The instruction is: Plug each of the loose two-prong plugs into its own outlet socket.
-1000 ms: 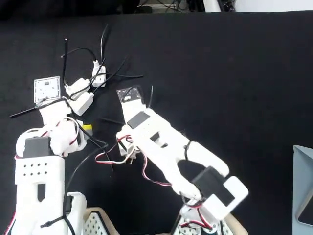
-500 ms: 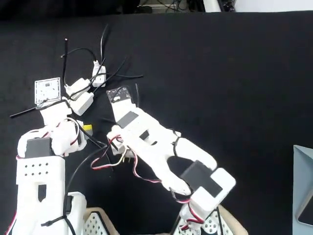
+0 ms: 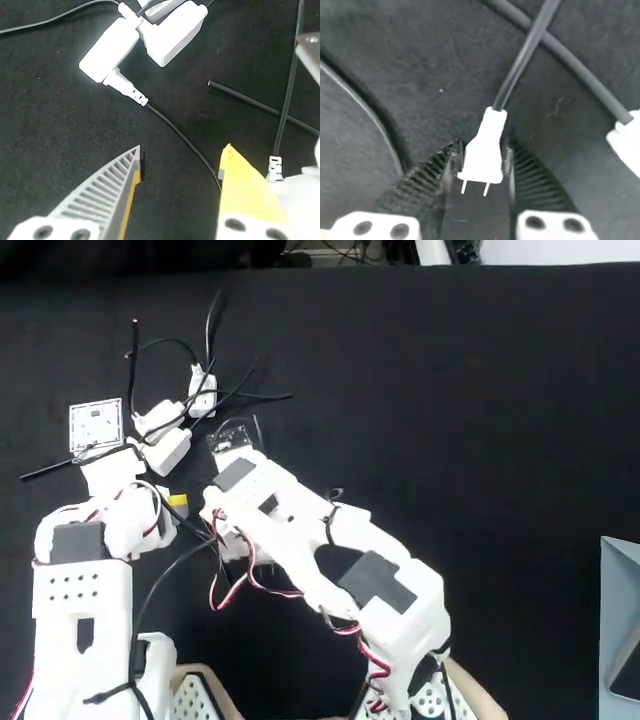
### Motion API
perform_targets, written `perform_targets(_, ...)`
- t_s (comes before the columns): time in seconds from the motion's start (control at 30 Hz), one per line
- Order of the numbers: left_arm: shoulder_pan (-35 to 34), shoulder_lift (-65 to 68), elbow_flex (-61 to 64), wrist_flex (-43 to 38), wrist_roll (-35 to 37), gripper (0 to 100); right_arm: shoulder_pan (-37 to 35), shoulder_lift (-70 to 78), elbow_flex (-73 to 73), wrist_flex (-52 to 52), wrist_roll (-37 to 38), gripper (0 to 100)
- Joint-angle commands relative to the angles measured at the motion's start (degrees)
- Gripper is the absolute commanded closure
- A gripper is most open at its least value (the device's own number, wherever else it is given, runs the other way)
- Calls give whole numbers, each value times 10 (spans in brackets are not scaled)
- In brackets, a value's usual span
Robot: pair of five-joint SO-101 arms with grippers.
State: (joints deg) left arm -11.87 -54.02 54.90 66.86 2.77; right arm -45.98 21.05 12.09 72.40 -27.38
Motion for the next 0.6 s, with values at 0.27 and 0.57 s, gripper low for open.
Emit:
perform_targets(0.27,-2,-10,-4,-11,-4,749,-4,-51,-12,30,36,986)
perform_targets(0.57,-2,-10,-4,-9,-4,749,46,-145,37,-39,154,985)
